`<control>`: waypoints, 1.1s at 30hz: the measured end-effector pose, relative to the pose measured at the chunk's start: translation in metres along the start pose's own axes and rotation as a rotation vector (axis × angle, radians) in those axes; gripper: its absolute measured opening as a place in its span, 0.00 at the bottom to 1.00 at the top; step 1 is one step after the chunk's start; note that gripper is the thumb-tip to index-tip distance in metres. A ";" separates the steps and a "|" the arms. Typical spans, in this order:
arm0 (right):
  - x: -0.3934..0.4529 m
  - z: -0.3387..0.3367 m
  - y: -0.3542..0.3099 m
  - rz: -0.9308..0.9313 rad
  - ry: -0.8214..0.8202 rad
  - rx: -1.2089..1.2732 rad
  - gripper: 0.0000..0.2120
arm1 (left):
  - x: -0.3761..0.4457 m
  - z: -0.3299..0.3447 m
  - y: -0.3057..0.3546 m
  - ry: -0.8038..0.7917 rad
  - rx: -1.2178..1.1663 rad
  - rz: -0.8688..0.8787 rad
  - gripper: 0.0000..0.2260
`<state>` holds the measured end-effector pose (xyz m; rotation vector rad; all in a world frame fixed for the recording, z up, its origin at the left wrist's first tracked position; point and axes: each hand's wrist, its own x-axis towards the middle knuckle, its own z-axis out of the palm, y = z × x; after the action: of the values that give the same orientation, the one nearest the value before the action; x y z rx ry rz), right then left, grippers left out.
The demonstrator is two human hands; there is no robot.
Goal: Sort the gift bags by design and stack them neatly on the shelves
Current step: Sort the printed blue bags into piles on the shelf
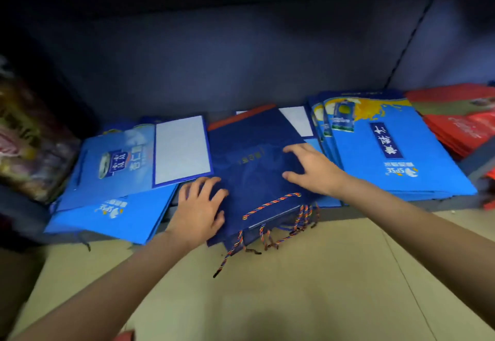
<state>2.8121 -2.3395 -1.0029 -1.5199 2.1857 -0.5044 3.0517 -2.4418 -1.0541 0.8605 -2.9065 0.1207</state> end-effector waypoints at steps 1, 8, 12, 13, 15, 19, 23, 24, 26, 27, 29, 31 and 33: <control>0.011 0.010 -0.013 -0.012 -0.031 0.020 0.29 | -0.011 -0.001 -0.017 -0.071 0.029 -0.065 0.21; 0.080 0.086 -0.099 0.196 -0.121 0.256 0.37 | -0.085 0.003 -0.095 -0.470 -0.019 -0.615 0.38; 0.108 0.120 -0.137 0.290 0.071 0.167 0.31 | -0.095 0.013 -0.104 -0.449 0.005 -0.568 0.34; 0.114 0.124 -0.143 0.326 0.104 0.292 0.30 | -0.096 0.014 -0.103 -0.432 0.057 -0.556 0.33; 0.122 0.132 -0.151 0.339 0.143 0.607 0.28 | -0.096 0.017 -0.103 -0.414 0.111 -0.551 0.33; 0.127 0.119 -0.156 0.159 0.362 0.942 0.25 | -0.102 0.024 -0.109 -0.264 0.164 -0.481 0.38; 0.142 0.022 -0.100 0.208 0.767 1.342 0.16 | -0.111 0.041 -0.118 -0.064 0.167 -0.388 0.45; 0.140 0.000 -0.074 0.211 0.857 1.385 0.15 | -0.112 0.042 -0.117 -0.020 0.133 -0.380 0.43; 0.127 -0.020 -0.031 0.239 0.812 1.435 0.26 | -0.109 0.045 -0.113 0.088 0.035 -0.361 0.32; 0.115 -0.018 -0.023 0.294 0.714 1.441 0.35 | -0.108 0.045 -0.110 0.134 -0.008 -0.336 0.26; 0.085 -0.004 -0.029 0.336 0.490 1.273 0.36 | -0.106 0.045 -0.107 0.149 -0.061 -0.275 0.19; 0.071 0.020 -0.033 0.346 0.265 0.998 0.37 | -0.103 0.045 -0.107 0.149 -0.095 -0.215 0.20; 0.067 0.034 -0.028 0.337 0.185 0.877 0.44 | -0.098 0.045 -0.107 0.160 -0.169 -0.208 0.25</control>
<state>2.8321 -2.4135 -1.0259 -0.6427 1.8644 -1.2966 3.1886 -2.4831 -1.1059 1.0624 -2.6173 -0.0691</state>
